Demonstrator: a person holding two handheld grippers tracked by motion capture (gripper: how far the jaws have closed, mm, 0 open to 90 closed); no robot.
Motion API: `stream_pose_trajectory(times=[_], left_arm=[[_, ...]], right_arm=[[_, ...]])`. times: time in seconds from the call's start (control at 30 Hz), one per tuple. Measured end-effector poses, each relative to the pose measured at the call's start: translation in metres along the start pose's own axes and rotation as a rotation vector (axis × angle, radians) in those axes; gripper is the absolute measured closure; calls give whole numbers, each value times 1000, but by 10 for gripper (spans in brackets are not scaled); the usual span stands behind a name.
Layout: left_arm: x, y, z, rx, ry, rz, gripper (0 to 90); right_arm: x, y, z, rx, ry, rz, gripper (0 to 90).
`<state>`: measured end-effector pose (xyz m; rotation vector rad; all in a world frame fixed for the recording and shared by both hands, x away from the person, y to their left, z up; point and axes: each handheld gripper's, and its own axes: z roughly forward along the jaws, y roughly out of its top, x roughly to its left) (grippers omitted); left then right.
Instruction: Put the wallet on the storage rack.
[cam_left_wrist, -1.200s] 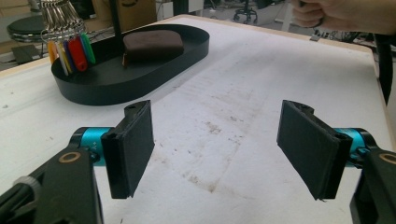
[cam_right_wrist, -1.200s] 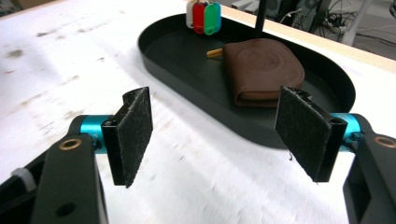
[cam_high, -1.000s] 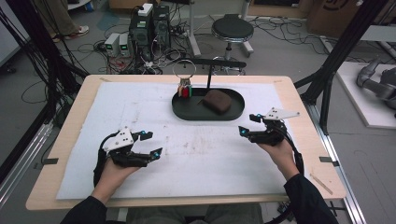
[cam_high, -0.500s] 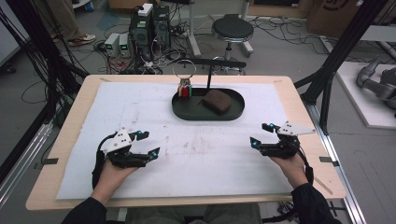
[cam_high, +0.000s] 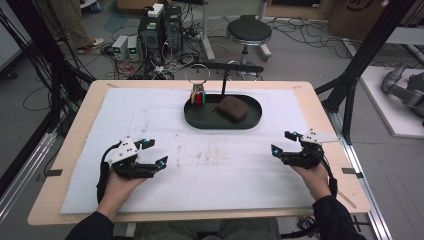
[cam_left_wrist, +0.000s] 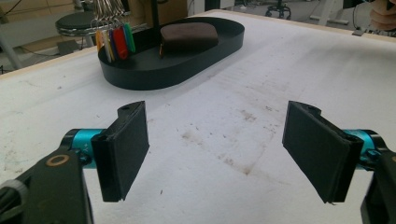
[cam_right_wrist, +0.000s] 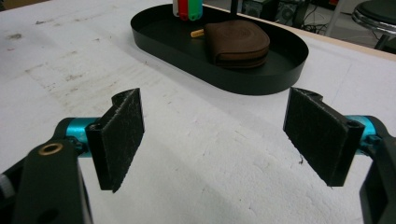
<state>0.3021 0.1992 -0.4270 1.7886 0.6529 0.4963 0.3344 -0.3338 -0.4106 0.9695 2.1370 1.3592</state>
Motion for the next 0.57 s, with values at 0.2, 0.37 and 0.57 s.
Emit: stream_pose_trajectory(times=[0.2, 0.37, 0.57], left_arm=[[0, -2, -2, 3, 4, -1, 226], [2, -2, -3, 2, 13, -4, 226], [1, -2, -4, 4, 16, 0, 226]], right_arm=[[-2, 0, 2, 0, -6, -2, 210], [-3, 0, 4, 3, -7, 2, 210], [-4, 0, 4, 2, -6, 6, 210]])
